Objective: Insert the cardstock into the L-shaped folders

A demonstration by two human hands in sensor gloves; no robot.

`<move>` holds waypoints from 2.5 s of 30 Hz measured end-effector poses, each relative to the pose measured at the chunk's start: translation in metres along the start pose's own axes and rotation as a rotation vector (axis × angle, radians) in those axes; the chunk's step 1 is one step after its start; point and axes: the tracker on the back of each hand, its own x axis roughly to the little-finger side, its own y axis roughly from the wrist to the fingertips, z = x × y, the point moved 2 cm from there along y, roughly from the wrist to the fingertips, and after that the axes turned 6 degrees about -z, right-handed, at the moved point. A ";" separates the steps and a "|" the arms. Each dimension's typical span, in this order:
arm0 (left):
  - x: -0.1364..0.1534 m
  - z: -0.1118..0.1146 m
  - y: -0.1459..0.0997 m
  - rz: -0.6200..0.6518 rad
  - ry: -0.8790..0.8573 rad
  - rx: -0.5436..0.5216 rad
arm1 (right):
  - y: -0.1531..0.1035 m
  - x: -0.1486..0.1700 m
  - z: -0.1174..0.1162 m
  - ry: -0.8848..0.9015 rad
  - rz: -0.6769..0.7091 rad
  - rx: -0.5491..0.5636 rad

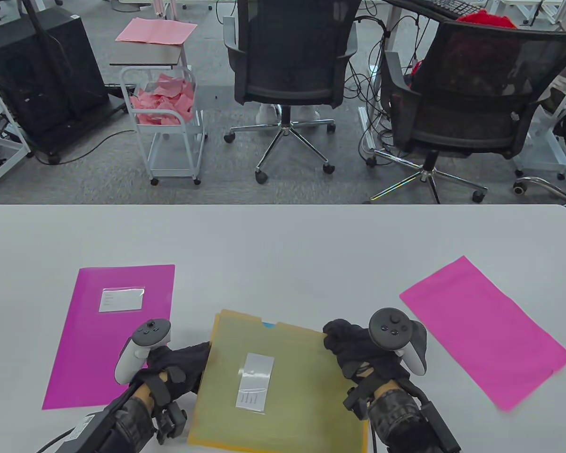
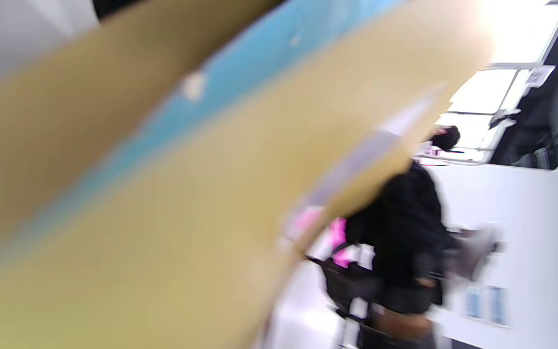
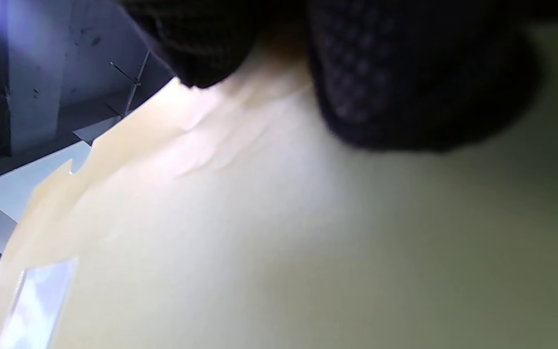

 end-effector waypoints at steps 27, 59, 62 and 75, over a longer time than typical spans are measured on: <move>-0.022 -0.031 -0.009 0.160 -0.484 -0.493 | -0.006 0.029 0.023 0.099 -0.173 0.156; -0.026 -0.062 -0.050 -0.085 0.496 -0.990 | -0.004 0.025 0.012 0.043 -0.173 0.031; -0.005 -0.082 -0.061 -0.472 0.880 -0.913 | -0.003 0.027 0.010 0.038 -0.186 0.014; 0.013 -0.097 -0.048 -0.904 0.896 -0.775 | -0.003 0.032 0.007 0.042 -0.225 -0.018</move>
